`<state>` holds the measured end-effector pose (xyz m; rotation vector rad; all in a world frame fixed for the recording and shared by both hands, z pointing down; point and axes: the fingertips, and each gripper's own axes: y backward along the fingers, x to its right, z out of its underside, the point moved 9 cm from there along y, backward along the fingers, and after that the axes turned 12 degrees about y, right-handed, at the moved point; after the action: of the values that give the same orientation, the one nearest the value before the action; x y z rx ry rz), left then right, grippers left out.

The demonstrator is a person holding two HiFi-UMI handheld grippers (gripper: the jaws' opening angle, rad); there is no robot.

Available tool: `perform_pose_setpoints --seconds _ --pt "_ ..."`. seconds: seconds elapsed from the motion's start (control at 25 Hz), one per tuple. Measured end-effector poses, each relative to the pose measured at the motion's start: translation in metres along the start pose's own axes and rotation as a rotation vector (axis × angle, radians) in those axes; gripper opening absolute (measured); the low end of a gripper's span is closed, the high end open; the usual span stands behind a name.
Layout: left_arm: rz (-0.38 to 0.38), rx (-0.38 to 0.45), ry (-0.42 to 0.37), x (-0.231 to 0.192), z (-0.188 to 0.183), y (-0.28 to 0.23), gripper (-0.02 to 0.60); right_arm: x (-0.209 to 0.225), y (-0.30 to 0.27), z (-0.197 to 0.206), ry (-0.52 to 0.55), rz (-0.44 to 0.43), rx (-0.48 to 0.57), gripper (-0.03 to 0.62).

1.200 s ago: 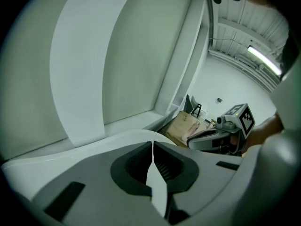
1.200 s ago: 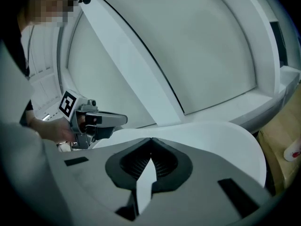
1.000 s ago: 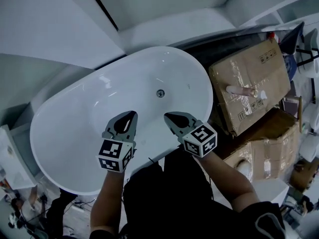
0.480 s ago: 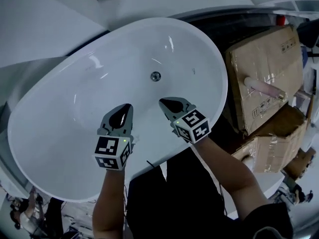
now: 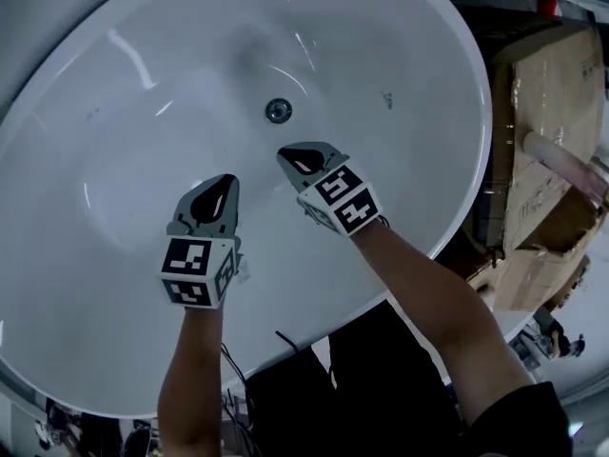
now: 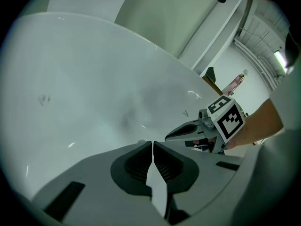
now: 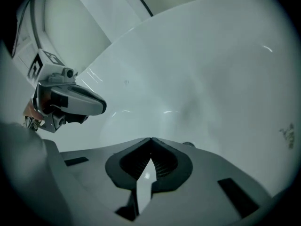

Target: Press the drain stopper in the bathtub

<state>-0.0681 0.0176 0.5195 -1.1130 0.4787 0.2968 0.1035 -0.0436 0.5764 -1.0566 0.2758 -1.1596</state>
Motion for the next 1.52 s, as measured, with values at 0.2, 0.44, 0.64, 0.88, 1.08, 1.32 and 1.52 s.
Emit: perform_pose_setpoints --seconds 0.2,0.44,0.64,0.88,1.08,1.32,1.52 --pt "-0.023 -0.044 0.001 -0.030 0.036 -0.046 0.026 0.012 -0.045 0.028 -0.019 -0.028 -0.068 0.014" --pt "-0.046 -0.045 0.066 -0.063 0.057 -0.080 0.025 0.026 -0.089 0.055 0.120 -0.074 -0.182 0.014" --pt "-0.070 -0.042 0.057 -0.094 0.055 -0.114 0.025 0.058 -0.125 0.061 0.164 -0.038 -0.211 0.014" --pt "-0.092 -0.036 0.155 -0.114 0.053 -0.143 0.025 0.090 -0.155 0.071 0.226 0.050 -0.296 0.014" --pt "-0.095 -0.052 0.140 -0.113 0.049 -0.157 0.025 0.099 -0.172 0.082 0.255 0.090 -0.396 0.014" --pt "-0.082 -0.050 0.190 -0.109 0.046 -0.168 0.025 0.098 -0.181 0.077 0.363 0.089 -0.490 0.017" --pt "-0.085 -0.037 0.217 -0.113 0.046 -0.168 0.025 0.090 -0.189 0.072 0.498 0.111 -0.583 0.018"
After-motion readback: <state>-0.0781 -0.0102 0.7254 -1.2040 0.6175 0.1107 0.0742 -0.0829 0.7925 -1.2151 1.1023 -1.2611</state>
